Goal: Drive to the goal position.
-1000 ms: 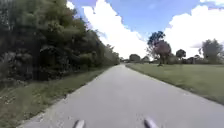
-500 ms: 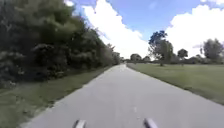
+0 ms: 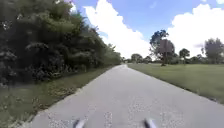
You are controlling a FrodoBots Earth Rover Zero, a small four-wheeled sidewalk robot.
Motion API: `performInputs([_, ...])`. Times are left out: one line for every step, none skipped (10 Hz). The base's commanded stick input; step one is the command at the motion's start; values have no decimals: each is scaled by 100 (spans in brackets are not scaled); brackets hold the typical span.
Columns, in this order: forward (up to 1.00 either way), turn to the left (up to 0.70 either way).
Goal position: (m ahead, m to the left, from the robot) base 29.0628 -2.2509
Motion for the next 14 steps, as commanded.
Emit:
performInputs([70,2])
performInputs([70,2])
performInputs([70,2])
performInputs([70,2])
performInputs([70,2])
performInputs([70,2])
performInputs([70,2])
performInputs([70,2])
performInputs([70,2])
performInputs([70,2])
performInputs([70,-6])
performInputs([70,-33])
performInputs([70,-33])
performInputs([70,-33])
